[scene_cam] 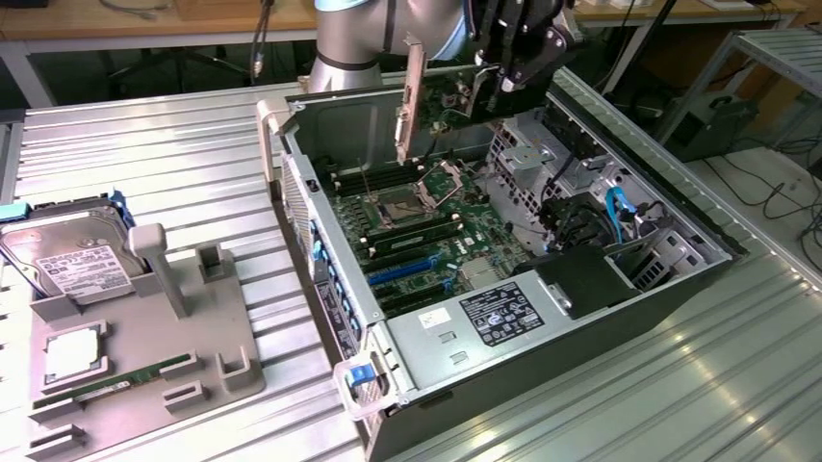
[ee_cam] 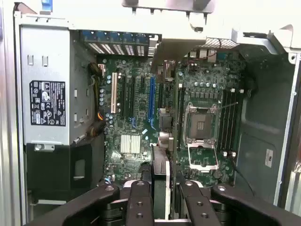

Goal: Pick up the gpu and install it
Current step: 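Insert the gpu into the slot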

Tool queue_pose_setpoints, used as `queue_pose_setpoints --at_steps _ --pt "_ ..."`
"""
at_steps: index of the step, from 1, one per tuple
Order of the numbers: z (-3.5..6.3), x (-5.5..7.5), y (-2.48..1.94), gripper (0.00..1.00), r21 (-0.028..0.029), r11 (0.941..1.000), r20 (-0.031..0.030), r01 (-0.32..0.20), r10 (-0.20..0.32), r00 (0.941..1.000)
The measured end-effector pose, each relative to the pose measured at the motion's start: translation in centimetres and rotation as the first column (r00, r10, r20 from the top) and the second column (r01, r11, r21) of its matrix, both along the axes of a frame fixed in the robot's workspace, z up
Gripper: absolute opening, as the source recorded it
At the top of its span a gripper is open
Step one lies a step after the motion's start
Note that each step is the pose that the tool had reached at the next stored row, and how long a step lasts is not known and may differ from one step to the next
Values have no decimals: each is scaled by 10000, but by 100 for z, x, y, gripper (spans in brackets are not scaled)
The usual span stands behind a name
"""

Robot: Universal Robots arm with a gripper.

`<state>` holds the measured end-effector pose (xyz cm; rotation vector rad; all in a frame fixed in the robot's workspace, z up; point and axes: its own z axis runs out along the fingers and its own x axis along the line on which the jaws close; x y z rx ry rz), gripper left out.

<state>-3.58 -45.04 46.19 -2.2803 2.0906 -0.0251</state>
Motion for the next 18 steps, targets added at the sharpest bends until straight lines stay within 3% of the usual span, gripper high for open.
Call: queue_pose_setpoints --at_steps 1,3,4,6,7,8,9,10,12,18 --pt "-27 -7 -6 27 29 9982 2 -591 591 9983" --pt "-317 -10 -7 27 33 9935 -38 -1136 1136 9935" --pt "-475 -21 -8 27 35 9989 -46 -464 464 9989" --pt "-618 0 -24 27 32 10000 -77 -86 86 9999" --pt "-657 -1 -20 27 28 9999 -194 100 -99 9998" --pt "-695 0 -20 27 24 9981 -241 615 -614 9978" --pt "-734 0 -20 27 24 9950 -251 998 -997 9947" --pt "-850 -3 -20 27 60 9935 -318 1139 -1137 9930" --pt "-885 -3 -20 27 55 9933 -379 1154 -1151 9926" --pt "-996 -5 -20 27 57 9930 -360 1179 -1176 9924"
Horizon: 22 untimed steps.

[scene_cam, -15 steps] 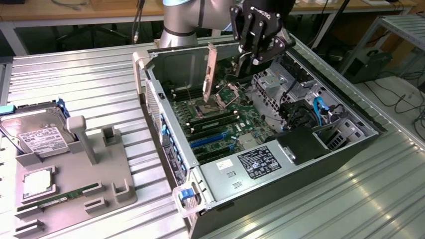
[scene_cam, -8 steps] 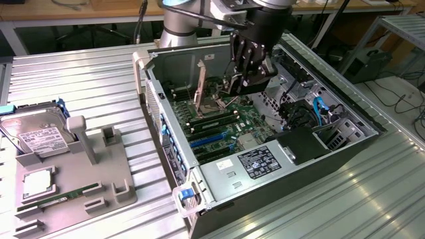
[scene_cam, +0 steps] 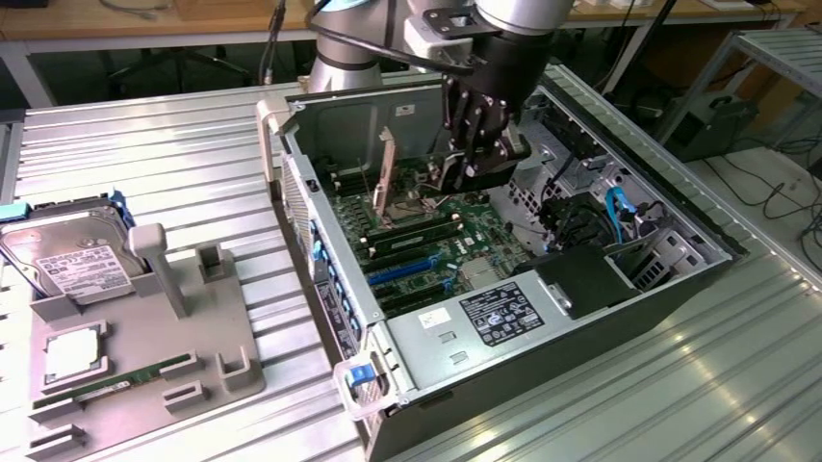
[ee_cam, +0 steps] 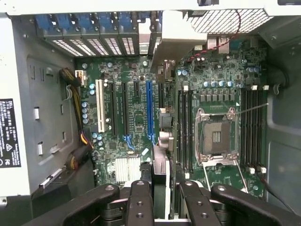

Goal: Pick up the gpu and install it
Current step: 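Insert the gpu into the slot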

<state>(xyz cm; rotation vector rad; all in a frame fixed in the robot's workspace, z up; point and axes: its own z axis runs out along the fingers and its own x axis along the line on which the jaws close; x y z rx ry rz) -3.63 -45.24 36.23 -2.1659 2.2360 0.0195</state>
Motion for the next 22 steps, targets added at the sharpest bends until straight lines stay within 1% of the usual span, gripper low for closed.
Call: queue_pose_setpoints --at_steps 1,3,5,15,16,17,20,22 --pt "-8 -18 0 27 2 10000 9 -2 2 10000" --pt "-33 -42 0 27 45 9999 11 -121 121 9999" --pt "-65 -50 0 27 62 9997 12 -224 224 9997" --pt "-243 -68 0 27 67 9996 10 -261 261 9997" --pt "-254 -69 0 27 68 9996 3 -261 261 9997" --pt "-261 -70 0 27 67 9996 -16 -258 258 9997" --pt "-303 -72 0 27 69 9996 -91 -258 259 9996" --pt "-328 -78 0 27 70 9996 -96 -259 260 9996"
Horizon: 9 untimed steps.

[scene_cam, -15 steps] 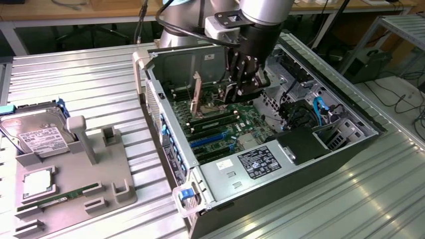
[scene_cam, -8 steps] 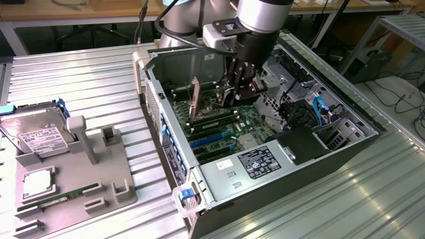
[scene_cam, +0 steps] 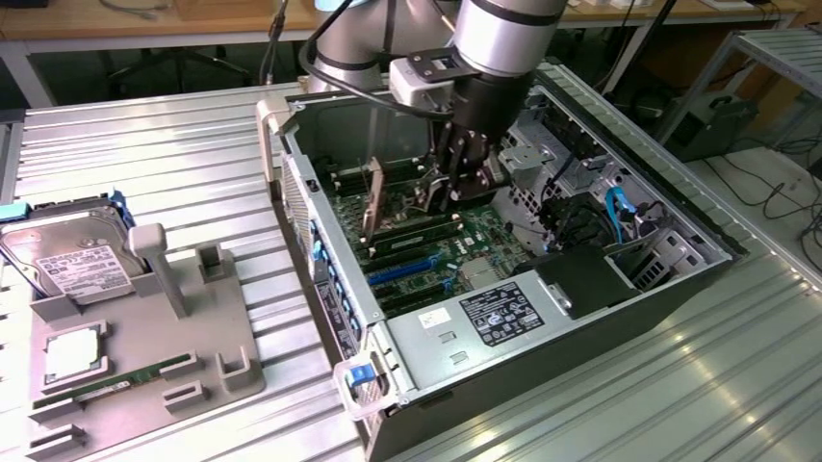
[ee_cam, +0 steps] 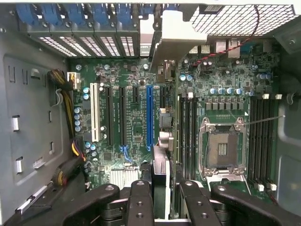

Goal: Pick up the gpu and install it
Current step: 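Insert the gpu into the slot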

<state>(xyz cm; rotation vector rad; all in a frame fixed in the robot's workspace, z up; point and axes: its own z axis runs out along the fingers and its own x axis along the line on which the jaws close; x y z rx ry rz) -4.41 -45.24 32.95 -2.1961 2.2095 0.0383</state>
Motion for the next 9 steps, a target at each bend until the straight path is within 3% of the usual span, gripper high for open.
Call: queue_pose_setpoints --at_steps 9 --pt "-188 -46 -1 27 20 9999 -2 -132 132 9999"
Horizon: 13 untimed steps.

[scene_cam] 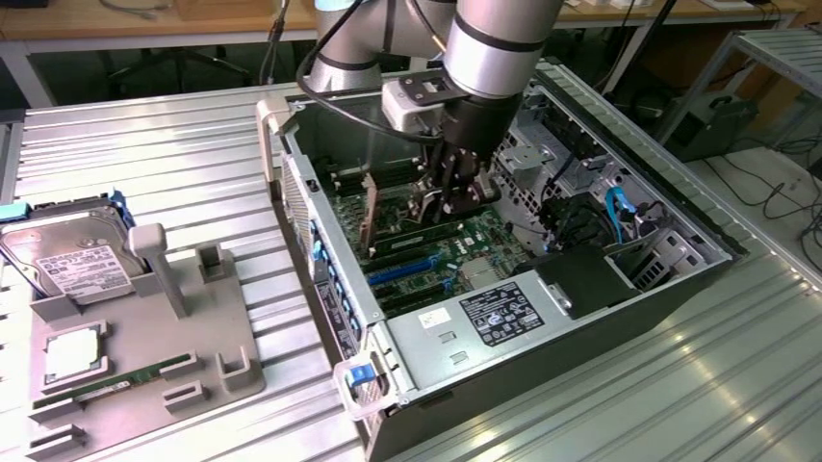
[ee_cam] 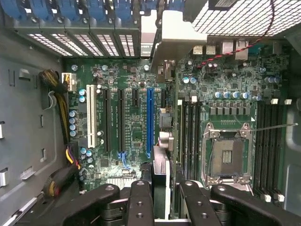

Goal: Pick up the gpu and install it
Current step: 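Insert the gpu into the slot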

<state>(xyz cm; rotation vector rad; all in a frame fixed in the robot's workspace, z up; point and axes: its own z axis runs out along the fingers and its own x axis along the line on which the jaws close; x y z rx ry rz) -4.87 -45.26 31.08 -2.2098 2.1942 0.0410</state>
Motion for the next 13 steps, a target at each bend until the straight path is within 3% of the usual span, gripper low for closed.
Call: queue_pose_setpoints --at_steps 2,4,9,13 --pt "-28 -7 0 27 1 10000 81 -4 4 10000" --pt "-54 -14 0 27 1 10000 111 -36 36 9999" --pt "-143 -40 0 27 23 9993 129 -361 361 9993" --pt "-217 -63 0 27 24 9995 132 -315 314 9994"
